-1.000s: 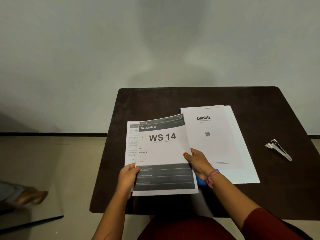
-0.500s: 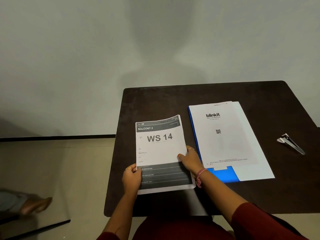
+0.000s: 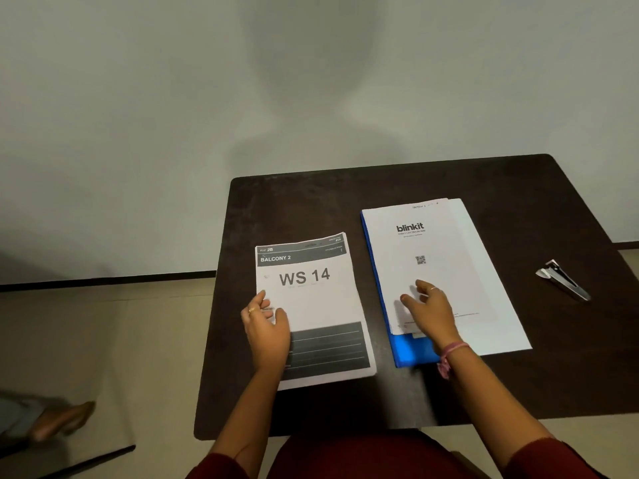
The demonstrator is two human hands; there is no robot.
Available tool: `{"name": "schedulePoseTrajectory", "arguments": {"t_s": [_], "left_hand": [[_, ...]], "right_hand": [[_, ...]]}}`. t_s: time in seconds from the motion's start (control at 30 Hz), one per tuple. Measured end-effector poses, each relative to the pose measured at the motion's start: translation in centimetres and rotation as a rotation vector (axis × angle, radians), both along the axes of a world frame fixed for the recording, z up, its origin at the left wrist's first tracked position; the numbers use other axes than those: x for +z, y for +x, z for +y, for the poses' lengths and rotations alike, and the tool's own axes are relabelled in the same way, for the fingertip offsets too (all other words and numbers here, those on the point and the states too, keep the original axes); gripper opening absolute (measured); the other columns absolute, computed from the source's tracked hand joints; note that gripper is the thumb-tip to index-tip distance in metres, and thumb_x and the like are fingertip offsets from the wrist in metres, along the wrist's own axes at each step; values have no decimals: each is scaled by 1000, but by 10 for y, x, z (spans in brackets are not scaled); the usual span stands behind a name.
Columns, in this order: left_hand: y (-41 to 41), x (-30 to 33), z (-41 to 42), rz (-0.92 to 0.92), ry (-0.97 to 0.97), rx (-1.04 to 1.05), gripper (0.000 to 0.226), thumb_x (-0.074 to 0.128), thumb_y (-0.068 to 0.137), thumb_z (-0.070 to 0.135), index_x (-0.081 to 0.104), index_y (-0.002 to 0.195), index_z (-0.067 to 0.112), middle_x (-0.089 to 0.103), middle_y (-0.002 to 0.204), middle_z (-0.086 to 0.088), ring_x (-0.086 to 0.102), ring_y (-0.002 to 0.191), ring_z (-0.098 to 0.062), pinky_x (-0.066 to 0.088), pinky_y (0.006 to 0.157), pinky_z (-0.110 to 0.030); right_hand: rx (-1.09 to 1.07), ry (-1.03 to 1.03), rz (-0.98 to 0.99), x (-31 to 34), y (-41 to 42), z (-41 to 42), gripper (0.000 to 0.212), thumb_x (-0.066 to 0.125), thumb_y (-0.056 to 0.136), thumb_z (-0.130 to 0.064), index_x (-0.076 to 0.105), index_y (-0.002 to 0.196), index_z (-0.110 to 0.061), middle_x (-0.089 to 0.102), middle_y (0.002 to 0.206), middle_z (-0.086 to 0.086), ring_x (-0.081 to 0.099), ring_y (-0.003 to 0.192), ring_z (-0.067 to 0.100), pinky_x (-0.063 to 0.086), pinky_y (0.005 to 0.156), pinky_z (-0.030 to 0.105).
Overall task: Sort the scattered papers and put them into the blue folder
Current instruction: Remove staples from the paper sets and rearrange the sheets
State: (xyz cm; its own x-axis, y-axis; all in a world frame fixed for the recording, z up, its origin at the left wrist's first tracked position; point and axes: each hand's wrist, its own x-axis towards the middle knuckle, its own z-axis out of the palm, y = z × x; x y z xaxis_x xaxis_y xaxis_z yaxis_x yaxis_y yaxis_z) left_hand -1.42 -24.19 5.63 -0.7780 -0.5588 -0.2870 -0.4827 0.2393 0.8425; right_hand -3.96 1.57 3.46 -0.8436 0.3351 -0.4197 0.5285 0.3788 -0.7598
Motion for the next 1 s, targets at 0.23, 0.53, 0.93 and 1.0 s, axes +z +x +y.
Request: {"name": "schedulePoseTrajectory", "arguments": {"t_s": [0.23, 0.53, 0.93, 1.0], "left_hand": [[-18, 0, 71, -9, 159, -58, 43, 55, 93, 5, 44, 135, 12, 49, 130, -5, 47, 105, -12, 45, 86, -25], [-28, -8, 160, -243, 262, -309, 60, 55, 91, 3, 29, 145, 3, 44, 144, -12, 47, 125, -24, 37, 96, -25], [-47, -17, 197, -329, -10, -281, 15, 55, 85, 4, 53, 71, 10, 55, 71, -3, 51, 73, -22, 36, 60, -26], [-47, -20, 200, -316, -35, -267, 6, 55, 85, 5, 57, 79, 5, 59, 79, -8, 53, 78, -26, 40, 67, -28]], "right_hand": [[-114, 34, -49, -8, -3, 87, 54, 63, 89, -18, 44, 138, -9, 45, 141, 12, 44, 127, 30, 38, 107, 44], [-10, 159, -135, -10, -29, 145, 57, 65, 86, -22, 44, 138, -9, 39, 141, 16, 43, 127, 34, 37, 108, 45], [34, 20, -132, -13, -54, 157, 54, 63, 87, -31, 46, 132, -7, 53, 129, 12, 54, 113, 26, 42, 88, 28], [31, 2, -149, -12, -57, 159, 54, 62, 87, -34, 47, 131, -8, 53, 131, 11, 53, 116, 27, 43, 93, 32]]}}
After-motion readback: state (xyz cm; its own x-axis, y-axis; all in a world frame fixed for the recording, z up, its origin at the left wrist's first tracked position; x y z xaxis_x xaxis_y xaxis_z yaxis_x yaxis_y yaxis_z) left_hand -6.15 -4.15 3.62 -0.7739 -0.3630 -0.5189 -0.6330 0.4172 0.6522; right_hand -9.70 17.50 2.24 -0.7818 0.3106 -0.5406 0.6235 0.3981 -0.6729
